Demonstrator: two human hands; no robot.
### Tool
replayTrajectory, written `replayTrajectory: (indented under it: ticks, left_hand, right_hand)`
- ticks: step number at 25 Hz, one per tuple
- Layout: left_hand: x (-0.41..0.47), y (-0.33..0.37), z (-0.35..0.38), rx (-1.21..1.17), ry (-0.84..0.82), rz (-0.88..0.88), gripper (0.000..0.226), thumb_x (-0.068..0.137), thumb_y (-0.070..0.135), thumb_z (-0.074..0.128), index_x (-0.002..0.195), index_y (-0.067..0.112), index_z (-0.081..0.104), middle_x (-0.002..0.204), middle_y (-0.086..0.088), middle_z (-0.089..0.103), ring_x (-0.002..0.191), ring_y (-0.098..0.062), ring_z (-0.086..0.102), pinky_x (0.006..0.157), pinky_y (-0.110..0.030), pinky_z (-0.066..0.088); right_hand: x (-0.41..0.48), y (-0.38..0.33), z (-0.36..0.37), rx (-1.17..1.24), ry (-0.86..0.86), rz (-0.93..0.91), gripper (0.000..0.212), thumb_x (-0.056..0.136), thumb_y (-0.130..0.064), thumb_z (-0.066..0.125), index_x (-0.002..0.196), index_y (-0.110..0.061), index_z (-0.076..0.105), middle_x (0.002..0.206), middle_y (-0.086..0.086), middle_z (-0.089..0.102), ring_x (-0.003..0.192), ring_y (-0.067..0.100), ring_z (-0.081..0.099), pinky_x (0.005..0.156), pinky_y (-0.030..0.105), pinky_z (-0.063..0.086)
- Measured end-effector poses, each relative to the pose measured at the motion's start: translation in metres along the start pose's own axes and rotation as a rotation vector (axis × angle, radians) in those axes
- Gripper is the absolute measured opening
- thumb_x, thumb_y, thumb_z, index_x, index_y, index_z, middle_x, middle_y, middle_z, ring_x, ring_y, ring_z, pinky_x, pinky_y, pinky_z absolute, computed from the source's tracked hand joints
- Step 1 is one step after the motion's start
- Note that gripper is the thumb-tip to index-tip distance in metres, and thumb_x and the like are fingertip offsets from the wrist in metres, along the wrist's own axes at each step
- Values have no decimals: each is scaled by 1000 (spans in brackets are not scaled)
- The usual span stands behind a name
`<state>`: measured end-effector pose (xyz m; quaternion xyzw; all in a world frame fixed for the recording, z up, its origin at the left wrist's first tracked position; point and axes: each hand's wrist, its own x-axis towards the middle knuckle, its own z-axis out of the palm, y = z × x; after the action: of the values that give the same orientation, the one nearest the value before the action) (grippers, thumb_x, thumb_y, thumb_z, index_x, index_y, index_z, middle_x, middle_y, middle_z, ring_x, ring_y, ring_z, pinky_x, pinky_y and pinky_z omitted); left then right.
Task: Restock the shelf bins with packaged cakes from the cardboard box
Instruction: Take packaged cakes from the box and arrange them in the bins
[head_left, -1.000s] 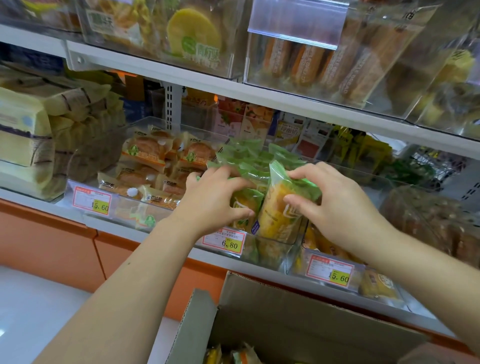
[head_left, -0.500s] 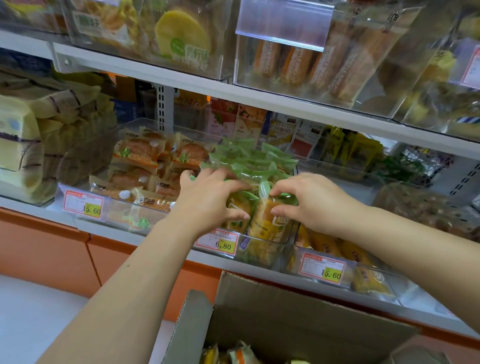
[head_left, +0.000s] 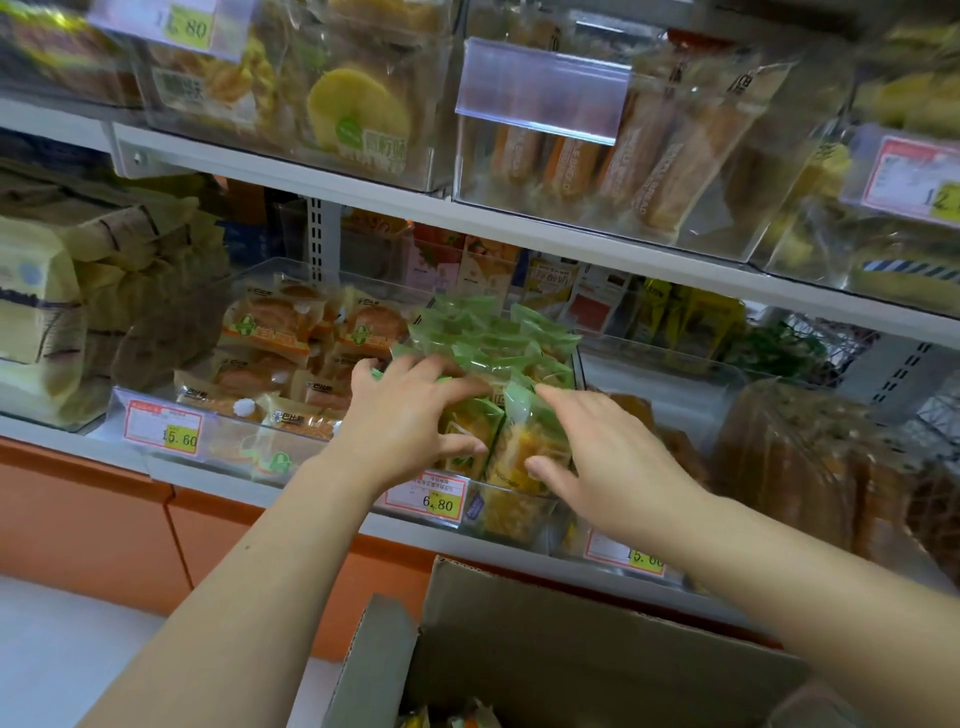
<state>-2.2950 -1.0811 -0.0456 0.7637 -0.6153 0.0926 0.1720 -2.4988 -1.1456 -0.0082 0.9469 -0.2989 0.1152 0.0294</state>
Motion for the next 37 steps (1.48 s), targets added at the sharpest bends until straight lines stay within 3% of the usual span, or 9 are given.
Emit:
replayTrajectory:
  ticks: [5, 13, 19, 22, 25, 27, 30, 33, 37]
  left_hand:
    - [-3, -6, -2, -23, -21, 22, 56, 84, 66, 54, 138, 58, 38, 151, 13, 39, 141, -16, 28, 112, -55, 18]
    - [-4, -3, 1, 22, -2, 41, 54, 85, 66, 52, 137, 59, 39, 150, 15, 40, 139, -15, 31, 113, -54, 15]
    - [-11, 7, -1, 63, 35, 9, 54, 84, 62, 57, 136, 56, 44, 152, 6, 40, 145, -22, 24, 114, -66, 5]
    - [-28, 26, -2, 132, 268, 43, 57, 80, 52, 66, 135, 42, 54, 151, -9, 41, 144, -34, 24, 112, -69, 10]
    - [-66, 59, 0, -64, 559, 268, 43, 82, 30, 63, 122, 18, 66, 126, -12, 60, 120, -32, 51, 105, -46, 36]
    - [-100, 86, 23, -152, 358, 439, 37, 82, 25, 60, 116, 14, 68, 115, -8, 63, 104, -28, 57, 92, -36, 45]
    - [-158, 113, 102, -122, -146, 521, 41, 79, 28, 55, 119, 21, 63, 122, -6, 61, 106, -27, 60, 86, -38, 53]
    - [-219, 126, 165, -204, -500, 233, 52, 85, 26, 58, 136, 25, 52, 144, -5, 48, 128, -26, 51, 101, -33, 46]
    - [-252, 131, 203, -353, -638, -171, 59, 93, 32, 57, 148, 24, 36, 151, 0, 37, 137, -16, 39, 109, -24, 31]
  right_hand:
    - [6, 2, 17, -96, 31, -84, 63, 96, -38, 52, 152, -28, 25, 152, -2, 39, 141, 18, 33, 118, 34, 15]
    - [15, 16, 46, -246, 133, -150, 56, 65, -23, 88, 117, -12, 69, 106, 12, 73, 96, 30, 71, 89, 50, 51]
    - [11, 13, 34, -136, 60, -101, 62, 95, -31, 56, 151, -22, 30, 149, 6, 43, 139, 24, 38, 118, 40, 18]
    - [-28, 12, 29, 80, 163, -3, 62, 99, -38, 46, 153, -28, 19, 158, 0, 24, 147, 19, 15, 120, 37, 7]
    - [-107, 21, 46, 428, 494, 65, 45, 95, -26, 49, 138, -13, 47, 134, -5, 47, 131, 10, 39, 113, 21, 25]
    - [-161, 38, 80, 469, 446, 153, 36, 93, -17, 48, 128, -11, 55, 122, -6, 52, 119, 11, 49, 104, 16, 32]
    - [-207, 65, 141, 499, -93, 439, 37, 96, -14, 47, 133, -18, 51, 131, 2, 47, 121, 20, 51, 101, 25, 37]
    - [-233, 89, 197, 499, -672, 739, 52, 99, -24, 45, 149, -18, 30, 146, 14, 33, 128, 30, 46, 104, 29, 36]
    - [-259, 100, 236, 422, -721, 753, 49, 93, -15, 46, 141, -13, 41, 140, 16, 47, 126, 28, 48, 99, 29, 41]
